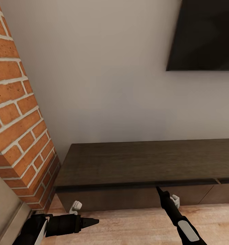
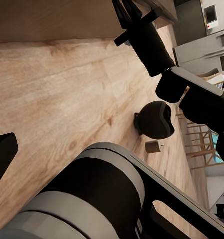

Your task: Place each of the two pumpkins and all three candles from the living room inside a cabinet in the living room (use any cabinet), then make sure every cabinet is closed, and position the cauldron so it is next to a table in the living room.

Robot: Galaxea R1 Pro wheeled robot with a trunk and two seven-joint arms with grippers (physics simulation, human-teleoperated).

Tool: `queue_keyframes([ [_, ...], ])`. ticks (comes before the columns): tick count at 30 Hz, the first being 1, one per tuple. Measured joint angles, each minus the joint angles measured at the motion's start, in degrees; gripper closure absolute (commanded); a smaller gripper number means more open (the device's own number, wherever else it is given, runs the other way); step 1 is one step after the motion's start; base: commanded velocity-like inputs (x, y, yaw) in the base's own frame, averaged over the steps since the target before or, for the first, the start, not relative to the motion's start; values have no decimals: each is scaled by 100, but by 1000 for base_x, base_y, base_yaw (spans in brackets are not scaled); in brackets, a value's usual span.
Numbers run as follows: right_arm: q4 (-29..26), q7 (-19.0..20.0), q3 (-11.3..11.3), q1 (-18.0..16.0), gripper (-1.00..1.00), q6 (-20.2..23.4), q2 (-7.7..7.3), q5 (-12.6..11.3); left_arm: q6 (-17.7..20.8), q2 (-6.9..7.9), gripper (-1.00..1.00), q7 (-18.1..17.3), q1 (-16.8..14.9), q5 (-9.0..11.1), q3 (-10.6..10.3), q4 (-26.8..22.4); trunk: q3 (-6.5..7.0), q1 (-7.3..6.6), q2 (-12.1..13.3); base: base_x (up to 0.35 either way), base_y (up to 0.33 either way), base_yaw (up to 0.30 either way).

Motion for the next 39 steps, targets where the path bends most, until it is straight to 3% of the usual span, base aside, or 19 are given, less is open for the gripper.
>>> queue_keyframes([
  [39,9,-3,-19,-1,100,-28,14,-52,-1,-19,-100,20,0,-18,-9,5,0,1,0,-29,0,0],
])
